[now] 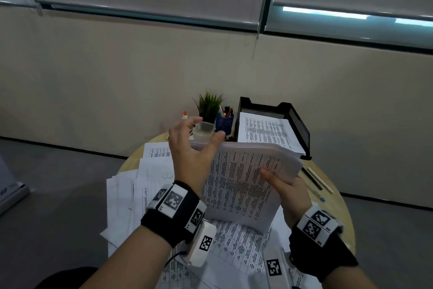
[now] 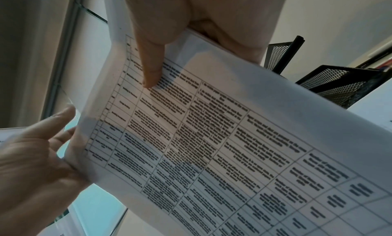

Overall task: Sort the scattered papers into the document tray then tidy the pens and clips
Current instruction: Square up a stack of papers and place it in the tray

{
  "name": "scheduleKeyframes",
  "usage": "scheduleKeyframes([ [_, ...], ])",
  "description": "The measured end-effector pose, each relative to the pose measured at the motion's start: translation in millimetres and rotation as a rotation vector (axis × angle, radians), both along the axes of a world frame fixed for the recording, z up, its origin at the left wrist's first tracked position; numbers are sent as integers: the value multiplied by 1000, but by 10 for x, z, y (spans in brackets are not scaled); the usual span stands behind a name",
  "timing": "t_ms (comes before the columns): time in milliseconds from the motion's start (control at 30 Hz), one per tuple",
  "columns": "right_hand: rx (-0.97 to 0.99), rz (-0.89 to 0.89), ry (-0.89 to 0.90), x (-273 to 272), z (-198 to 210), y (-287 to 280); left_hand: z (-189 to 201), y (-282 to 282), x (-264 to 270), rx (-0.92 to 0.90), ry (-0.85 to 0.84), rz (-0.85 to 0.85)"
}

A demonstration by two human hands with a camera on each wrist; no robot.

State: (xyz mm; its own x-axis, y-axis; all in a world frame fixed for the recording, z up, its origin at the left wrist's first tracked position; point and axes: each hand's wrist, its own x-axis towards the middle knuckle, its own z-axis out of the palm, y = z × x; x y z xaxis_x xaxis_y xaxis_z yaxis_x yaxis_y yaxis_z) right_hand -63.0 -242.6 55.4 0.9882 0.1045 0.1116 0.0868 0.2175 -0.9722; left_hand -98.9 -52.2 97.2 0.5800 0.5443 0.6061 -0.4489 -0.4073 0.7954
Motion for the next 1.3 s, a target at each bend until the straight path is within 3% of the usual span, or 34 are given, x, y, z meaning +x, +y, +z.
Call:
scheduleKeyframes([
  [233, -8, -24, 15, 21, -18, 10, -25, 20, 44, 424, -129, 200],
  [533, 8, -35, 25, 22, -18, -12, -90, 121, 25, 824, -186, 115],
  [833, 12, -5, 35, 25, -16, -17, -121, 138, 44, 875, -99, 145],
  [1133, -11, 73, -18, 49, -49, -54, -99, 180, 63, 864, -15, -74],
  [1300, -58, 95, -18, 49, -47, -56, -79, 202, 35, 807, 3, -104],
])
